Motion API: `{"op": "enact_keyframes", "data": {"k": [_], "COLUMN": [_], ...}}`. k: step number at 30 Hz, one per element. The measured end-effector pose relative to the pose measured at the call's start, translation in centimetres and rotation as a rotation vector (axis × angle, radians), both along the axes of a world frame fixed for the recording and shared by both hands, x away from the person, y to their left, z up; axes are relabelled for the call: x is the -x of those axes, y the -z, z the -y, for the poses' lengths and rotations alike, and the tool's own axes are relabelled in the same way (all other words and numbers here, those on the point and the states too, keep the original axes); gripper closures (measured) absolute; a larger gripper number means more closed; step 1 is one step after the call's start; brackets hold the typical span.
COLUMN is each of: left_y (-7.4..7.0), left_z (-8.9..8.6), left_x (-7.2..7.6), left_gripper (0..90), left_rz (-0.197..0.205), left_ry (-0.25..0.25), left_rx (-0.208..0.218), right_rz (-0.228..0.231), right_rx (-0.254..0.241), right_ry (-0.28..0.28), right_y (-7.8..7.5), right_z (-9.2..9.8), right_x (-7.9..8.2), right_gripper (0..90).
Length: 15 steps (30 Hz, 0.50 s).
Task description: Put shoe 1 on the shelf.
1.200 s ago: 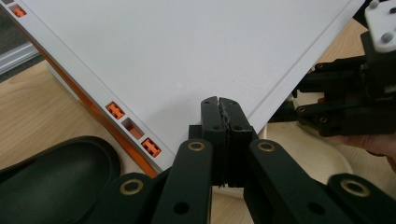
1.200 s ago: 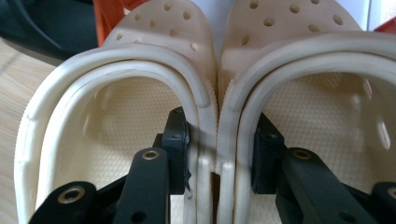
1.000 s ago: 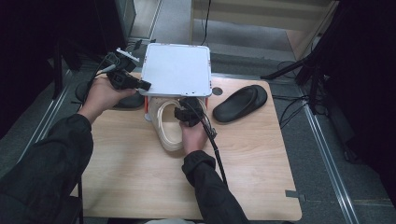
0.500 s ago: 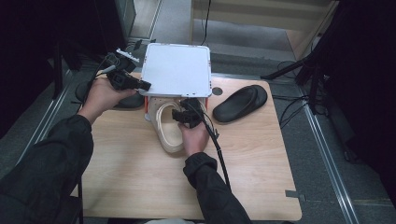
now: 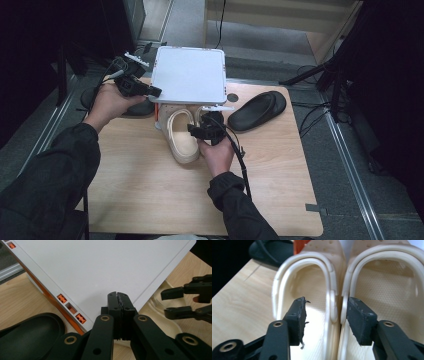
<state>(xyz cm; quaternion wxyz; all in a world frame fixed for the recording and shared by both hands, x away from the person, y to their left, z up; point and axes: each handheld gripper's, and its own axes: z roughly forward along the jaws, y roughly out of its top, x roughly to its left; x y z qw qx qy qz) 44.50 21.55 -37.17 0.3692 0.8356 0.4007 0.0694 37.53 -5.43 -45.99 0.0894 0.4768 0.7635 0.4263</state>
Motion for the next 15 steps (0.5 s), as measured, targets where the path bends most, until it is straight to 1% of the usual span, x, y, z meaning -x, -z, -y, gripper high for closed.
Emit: {"op": "enact_keyframes", "data": {"k": [2,4,5,6,7,9,11,14,15], "left_y": [0.0,0.0,0.0,0.0,0.0,0.0,0.0,0.0,0.0], "left_z": [0.0,0.0,0.0,-0.1,-0.1,0.0,0.0,0.0,0.0], "left_x": [0.0,0.0,0.0,0.0,0.0,0.1,0.1,0.1,0.1], "left_gripper": [90.0,90.0,90.0,90.0,90.0,90.0,90.0,90.0,90.0], "left_rz": [-0.003,-0.005,-0.006,-0.006,-0.006,-0.002,0.004,0.004,0.003], "left_ry": [-0.001,-0.002,0.000,-0.002,-0.003,-0.004,0.001,0.001,-0.003], "left_rx": [0.004,0.008,0.009,0.010,0.009,0.004,-0.008,-0.008,0.000], "right_rz": [0.012,0.032,0.037,0.036,0.046,0.035,0.042,0.045,0.047], "right_rx": [0.005,-0.006,-0.016,-0.022,-0.029,-0.051,-0.053,-0.054,-0.054], "right_ry": [-0.026,-0.055,-0.071,-0.077,-0.073,-0.082,-0.092,-0.117,-0.124], "right_y": [-0.5,-0.8,-0.9,-0.9,-1.0,-0.9,-0.8,-0.5,-0.4], "right_z": [0.3,0.7,0.9,1.0,1.2,1.5,1.7,2.1,2.1], "right_x": [0.7,1.5,1.9,2.2,2.4,2.8,3.4,4.4,4.6], "right_gripper": [60.4,67.4,67.9,68.3,69.8,71.4,75.7,80.7,82.0]}}
